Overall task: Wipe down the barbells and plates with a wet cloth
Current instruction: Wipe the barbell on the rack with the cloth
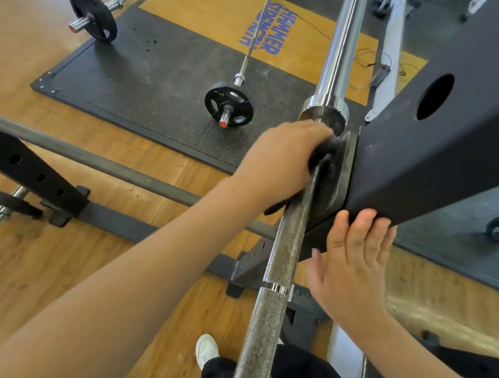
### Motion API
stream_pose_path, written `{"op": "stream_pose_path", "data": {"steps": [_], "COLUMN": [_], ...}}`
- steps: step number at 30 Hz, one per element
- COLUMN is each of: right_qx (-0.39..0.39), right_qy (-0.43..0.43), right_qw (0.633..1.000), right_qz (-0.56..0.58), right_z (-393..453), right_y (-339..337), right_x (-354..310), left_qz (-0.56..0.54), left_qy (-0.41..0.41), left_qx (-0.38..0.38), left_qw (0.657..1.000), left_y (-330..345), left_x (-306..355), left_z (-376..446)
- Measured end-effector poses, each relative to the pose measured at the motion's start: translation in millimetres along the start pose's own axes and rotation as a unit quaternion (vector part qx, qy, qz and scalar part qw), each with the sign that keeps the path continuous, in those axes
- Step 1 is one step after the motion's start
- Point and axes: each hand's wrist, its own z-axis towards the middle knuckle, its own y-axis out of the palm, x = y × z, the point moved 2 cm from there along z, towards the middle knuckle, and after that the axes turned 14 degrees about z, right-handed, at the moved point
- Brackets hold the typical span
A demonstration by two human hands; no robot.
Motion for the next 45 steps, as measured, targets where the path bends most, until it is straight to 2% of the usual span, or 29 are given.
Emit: {"op": "stream_pose_path", "data": {"steps": [5, 15, 18, 23, 35, 45], "right_qx": [-0.001, -0.046, -0.053, -0.062, -0.085, -0.097], "right_qy": [-0.015, -0.019, -0.032, -0.038, -0.016, -0.063], "right_qw": [1.000, 0.998, 0.997, 0.996, 0.987, 0.982], "right_qz": [-0.004, 0.028, 0.048, 0.056, 0.132, 0.150], "right_z": [-1.1, -0.7, -1.9, -3.0, -5.7, 0.2], "right_y": [-3.8, -5.4, -7.8, -9.5, -21.5, -20.8], "right_x": [4.2, 8.2, 8.9, 11.2, 1.5, 19.8], "left_qz": [0.053, 0.147, 0.183, 0.171, 0.188, 0.210], "left_qy": [0.040, -0.034, -0.056, -0.107, -0.140, -0.251], "left_qx": [-0.038, -0.143, -0.137, -0.043, -0.082, -0.080], "left_qw": [0.997, 0.978, 0.972, 0.979, 0.969, 0.941], "left_y": [8.4, -5.5, -5.7, -0.7, 5.1, 8.9], "left_x": [6.3, 38.8, 47.5, 50.7, 78.2, 108.6], "left_z": [-15.2, -72.3, -77.2, -61.7, -101.3, -128.2]}}
